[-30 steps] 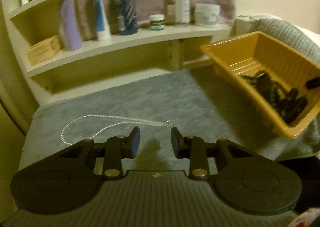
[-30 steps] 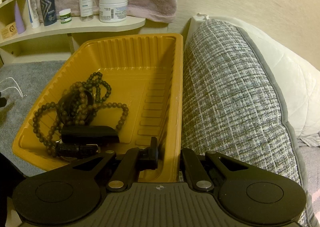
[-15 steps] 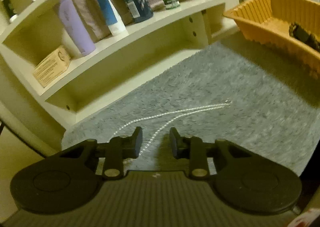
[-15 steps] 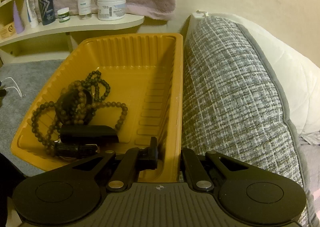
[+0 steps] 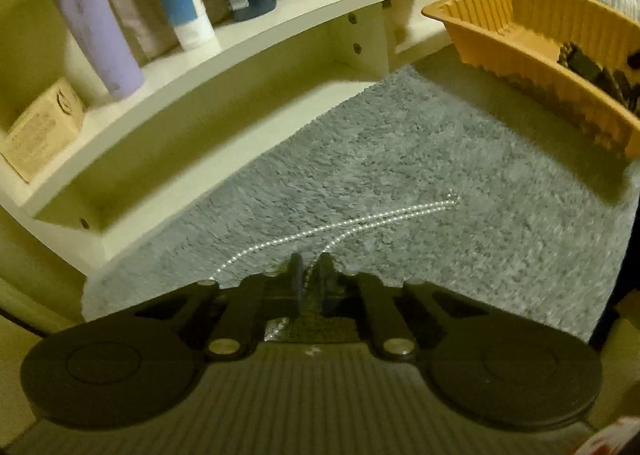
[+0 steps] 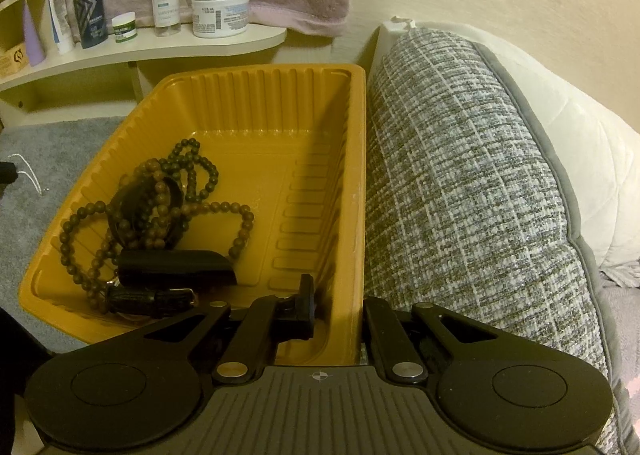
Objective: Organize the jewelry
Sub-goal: 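Move the left tool to the towel and grasp the silver chain, then carry the silver chain with the left tool into the tray and release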
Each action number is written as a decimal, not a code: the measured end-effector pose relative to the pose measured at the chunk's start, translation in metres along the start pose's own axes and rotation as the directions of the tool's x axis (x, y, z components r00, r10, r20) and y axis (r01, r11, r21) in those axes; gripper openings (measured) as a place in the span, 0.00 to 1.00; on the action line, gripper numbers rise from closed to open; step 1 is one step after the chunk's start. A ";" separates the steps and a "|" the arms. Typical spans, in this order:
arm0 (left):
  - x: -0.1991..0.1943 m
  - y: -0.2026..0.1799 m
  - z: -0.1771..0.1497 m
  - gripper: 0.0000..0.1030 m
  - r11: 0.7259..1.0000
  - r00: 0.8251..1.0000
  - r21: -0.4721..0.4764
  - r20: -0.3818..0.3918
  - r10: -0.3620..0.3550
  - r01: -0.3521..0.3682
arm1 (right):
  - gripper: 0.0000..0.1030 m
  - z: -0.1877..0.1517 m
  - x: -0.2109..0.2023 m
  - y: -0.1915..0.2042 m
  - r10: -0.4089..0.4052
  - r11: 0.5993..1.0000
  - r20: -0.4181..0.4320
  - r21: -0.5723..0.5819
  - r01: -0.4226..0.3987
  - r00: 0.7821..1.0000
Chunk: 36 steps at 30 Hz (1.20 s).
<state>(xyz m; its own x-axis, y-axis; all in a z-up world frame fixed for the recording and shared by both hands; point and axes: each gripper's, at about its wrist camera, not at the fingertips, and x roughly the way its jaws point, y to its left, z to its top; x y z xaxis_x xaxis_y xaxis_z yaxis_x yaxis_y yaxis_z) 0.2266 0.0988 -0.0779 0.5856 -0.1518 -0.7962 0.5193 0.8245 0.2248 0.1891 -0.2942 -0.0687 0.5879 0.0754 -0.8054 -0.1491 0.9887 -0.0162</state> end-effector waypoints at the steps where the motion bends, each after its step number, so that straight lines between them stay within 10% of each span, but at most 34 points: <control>1: 0.000 -0.001 0.001 0.03 1.000 1.000 0.009 -0.007 -0.002 0.002 | 0.06 0.000 0.000 0.000 0.000 1.000 0.001 -0.001 0.000 1.000; 17: -0.074 0.005 0.043 0.02 0.999 0.985 -0.018 0.166 0.042 -0.040 | 0.06 0.000 -0.002 0.000 0.001 1.000 0.008 -0.007 0.000 1.000; 36: -0.155 -0.031 0.151 0.02 0.995 0.917 0.057 0.388 -0.094 0.078 | 0.05 -0.002 -0.006 -0.002 0.014 1.000 0.023 -0.012 -0.014 1.000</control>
<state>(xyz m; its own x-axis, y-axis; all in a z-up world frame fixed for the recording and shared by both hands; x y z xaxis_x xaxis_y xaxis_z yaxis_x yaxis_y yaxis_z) 0.2137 0.0148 0.1232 0.7295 -0.4282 -0.5334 0.5982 0.7776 0.1938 0.1845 -0.2965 -0.0650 0.6042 0.0923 -0.7915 -0.1668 0.9859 -0.0123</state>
